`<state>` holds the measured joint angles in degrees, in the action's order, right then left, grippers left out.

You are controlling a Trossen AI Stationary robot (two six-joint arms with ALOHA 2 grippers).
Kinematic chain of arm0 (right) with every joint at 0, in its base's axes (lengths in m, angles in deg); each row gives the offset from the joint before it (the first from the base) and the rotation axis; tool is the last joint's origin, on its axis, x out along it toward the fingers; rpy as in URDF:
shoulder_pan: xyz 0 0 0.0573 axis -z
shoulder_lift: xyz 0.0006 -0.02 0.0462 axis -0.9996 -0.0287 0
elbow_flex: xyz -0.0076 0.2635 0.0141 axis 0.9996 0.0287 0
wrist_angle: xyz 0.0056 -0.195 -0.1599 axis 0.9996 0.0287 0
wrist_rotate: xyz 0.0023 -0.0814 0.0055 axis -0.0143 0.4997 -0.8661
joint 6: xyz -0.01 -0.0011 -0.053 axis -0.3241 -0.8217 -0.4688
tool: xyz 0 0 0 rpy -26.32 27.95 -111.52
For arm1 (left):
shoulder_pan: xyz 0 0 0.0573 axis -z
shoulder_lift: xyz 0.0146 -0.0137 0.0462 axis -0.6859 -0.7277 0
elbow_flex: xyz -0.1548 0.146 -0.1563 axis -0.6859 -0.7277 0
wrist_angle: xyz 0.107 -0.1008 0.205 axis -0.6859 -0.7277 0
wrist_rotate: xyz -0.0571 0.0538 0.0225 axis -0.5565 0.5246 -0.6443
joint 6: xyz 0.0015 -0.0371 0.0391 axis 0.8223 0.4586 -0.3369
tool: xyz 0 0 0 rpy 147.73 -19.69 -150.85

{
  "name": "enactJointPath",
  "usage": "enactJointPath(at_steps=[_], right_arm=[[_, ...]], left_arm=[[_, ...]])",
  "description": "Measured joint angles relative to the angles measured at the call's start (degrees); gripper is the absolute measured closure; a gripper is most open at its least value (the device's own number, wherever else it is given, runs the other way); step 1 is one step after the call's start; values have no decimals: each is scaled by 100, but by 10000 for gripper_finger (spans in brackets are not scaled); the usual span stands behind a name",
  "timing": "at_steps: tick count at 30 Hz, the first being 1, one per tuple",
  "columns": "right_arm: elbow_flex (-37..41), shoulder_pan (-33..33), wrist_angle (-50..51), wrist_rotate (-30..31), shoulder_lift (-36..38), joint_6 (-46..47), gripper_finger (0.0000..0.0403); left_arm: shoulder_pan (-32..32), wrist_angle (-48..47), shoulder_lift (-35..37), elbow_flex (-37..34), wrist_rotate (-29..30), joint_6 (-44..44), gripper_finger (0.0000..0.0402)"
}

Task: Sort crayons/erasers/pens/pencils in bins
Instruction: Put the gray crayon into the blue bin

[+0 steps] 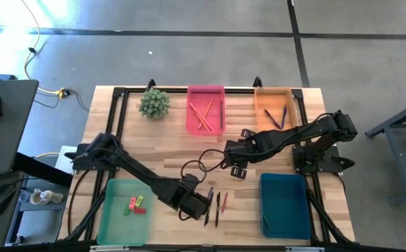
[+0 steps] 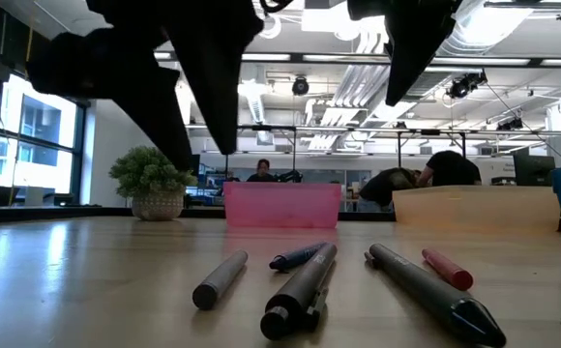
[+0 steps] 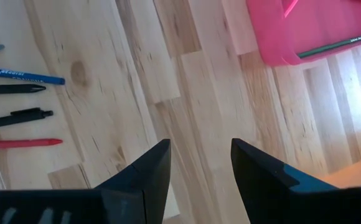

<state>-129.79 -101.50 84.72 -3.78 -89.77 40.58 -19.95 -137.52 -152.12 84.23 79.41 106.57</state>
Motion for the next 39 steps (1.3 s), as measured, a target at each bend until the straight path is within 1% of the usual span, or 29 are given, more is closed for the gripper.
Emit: enactJointPath(at_steps=[6,12,19,21,22,28,31,35,39], right_arm=[[0,0,-14,0,0,4,242],[-2,0,-41,0,0,5,242],[-4,0,-78,2,0,7,242],[-4,0,-86,3,2,7,242],[-4,0,-93,2,1,7,242],[-5,2,-116,2,2,5,242],[-4,2,-110,2,0,0,242],[-4,2,-107,2,0,-2,242],[-4,2,-87,2,0,-6,242]], left_arm=[[35,488,-157,13,-33,-10,261],[46,514,-395,-5,-142,-77,261],[48,758,-665,7,-292,-113,267],[48,668,-713,-17,-314,-119,275],[50,848,-762,-4,-318,-111,280],[48,906,-842,4,-356,-127,318],[46,1116,-878,12,-437,-141,336],[46,1058,-888,3,-495,-447,357],[23,961,-926,20,-732,-803,378]])
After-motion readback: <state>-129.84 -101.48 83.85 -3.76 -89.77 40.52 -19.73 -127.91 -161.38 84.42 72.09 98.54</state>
